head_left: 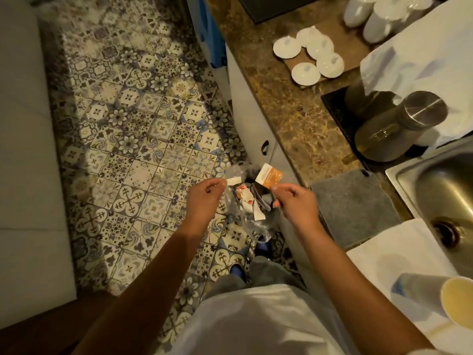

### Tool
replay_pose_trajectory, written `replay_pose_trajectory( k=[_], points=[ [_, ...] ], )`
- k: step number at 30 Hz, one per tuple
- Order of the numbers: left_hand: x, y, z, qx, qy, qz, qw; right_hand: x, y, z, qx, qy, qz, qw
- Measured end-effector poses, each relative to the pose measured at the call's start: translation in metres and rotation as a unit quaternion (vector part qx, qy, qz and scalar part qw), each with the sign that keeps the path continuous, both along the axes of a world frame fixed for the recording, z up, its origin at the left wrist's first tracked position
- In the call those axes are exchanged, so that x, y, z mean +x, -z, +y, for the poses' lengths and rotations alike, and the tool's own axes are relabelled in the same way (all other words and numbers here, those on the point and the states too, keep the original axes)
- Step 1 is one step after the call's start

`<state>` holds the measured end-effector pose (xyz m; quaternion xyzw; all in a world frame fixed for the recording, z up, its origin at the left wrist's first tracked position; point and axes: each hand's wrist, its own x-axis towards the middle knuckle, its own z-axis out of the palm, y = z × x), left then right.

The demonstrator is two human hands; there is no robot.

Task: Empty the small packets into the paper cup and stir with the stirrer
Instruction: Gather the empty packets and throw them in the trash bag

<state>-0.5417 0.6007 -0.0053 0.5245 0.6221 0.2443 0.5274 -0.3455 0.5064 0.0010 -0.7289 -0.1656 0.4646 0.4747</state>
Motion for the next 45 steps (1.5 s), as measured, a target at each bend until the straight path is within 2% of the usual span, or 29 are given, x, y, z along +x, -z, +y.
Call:
replay_pose_trajectory(
  k=[4,6,10,14,17,21,29,33,37,40,45],
  points=[
    [0.017,0.025,0.017,-0.002,0.001,0.035,0.999,0.008,0.029,0.023,-0.039,0.008,0.035,0.999],
    [0.021,0.041,0.025,0.006,-0.005,0.055,0.998,0.010,0.045,0.033,-0.065,-0.004,0.028,0.997],
    [0.030,0.081,0.048,-0.052,0.005,0.101,0.994,0.010,0.083,0.049,-0.122,-0.006,0.015,0.992],
    [0.037,0.130,0.073,-0.057,0.026,0.150,0.987,0.004,0.124,0.070,-0.162,-0.009,0.006,0.987],
    [0.042,0.172,0.091,-0.113,0.042,0.165,0.979,-0.002,0.161,0.083,-0.194,0.018,0.024,0.981],
    [0.050,0.218,0.124,-0.124,0.094,0.216,0.964,-0.016,0.216,0.103,-0.249,0.056,0.022,0.967],
    [0.049,0.311,0.160,-0.150,0.136,0.219,0.954,-0.021,0.321,0.132,-0.357,0.091,0.022,0.929],
    [0.053,0.360,0.167,-0.138,0.143,0.247,0.948,-0.015,0.365,0.135,-0.380,0.066,0.028,0.922],
    [0.060,0.415,0.161,-0.149,0.164,0.286,0.932,-0.011,0.405,0.137,-0.415,-0.009,-0.012,0.910],
    [0.066,0.449,0.154,-0.163,0.149,0.281,0.934,-0.010,0.429,0.139,-0.414,-0.064,-0.028,0.908],
    [0.075,0.482,0.148,-0.168,0.194,0.296,0.920,-0.011,0.463,0.153,-0.420,-0.124,-0.096,0.894]
  ],
)
